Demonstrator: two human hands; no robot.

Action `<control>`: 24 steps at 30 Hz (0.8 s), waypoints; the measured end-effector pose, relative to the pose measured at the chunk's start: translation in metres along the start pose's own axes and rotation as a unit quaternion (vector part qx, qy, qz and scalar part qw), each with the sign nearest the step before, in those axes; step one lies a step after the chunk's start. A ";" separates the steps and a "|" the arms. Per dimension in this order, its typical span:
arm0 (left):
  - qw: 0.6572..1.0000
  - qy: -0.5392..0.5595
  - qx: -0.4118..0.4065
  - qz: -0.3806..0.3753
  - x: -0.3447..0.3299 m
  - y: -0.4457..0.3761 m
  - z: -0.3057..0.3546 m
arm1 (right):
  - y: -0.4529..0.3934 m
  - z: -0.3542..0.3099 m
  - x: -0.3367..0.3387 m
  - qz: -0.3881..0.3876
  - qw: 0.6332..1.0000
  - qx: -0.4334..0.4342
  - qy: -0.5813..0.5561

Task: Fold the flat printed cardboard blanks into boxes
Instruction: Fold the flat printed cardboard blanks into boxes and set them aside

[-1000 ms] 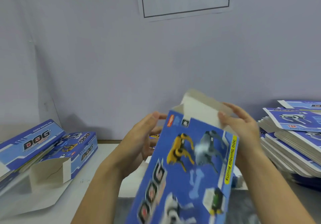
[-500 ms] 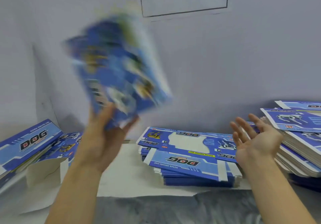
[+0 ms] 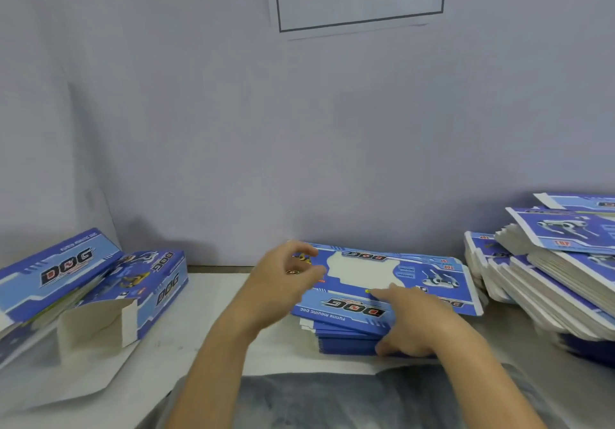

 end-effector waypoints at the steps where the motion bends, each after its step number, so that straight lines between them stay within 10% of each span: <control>1: 0.998 -0.053 -0.019 -0.030 -0.010 0.001 0.003 | 0.002 -0.001 0.004 0.007 1.000 0.001 -0.002; 6: 0.987 -0.104 -0.071 -0.095 -0.035 0.003 0.007 | 0.009 -0.005 0.012 0.003 0.999 0.018 -0.033; 11: 0.976 -0.007 -0.151 0.157 0.023 0.004 0.031 | 0.017 -0.020 0.040 0.067 0.991 0.081 -0.084; 18: 0.874 0.064 -0.113 0.469 0.087 0.043 0.019 | 0.058 -0.039 0.118 0.362 0.918 0.151 -0.060; 24: 0.894 0.162 0.024 0.417 0.080 0.028 -0.007 | 0.083 -0.054 0.141 0.389 0.852 0.275 -0.218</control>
Point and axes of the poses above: each hand's wrist, its own y-axis away from the middle knuckle, its own x-axis out of the back of the hand, z = x × y, the point moved 10 cm from there along -y, towards the middle knuckle, and after that the axes turned 11 degrees about -y, right-handed, at the moved point
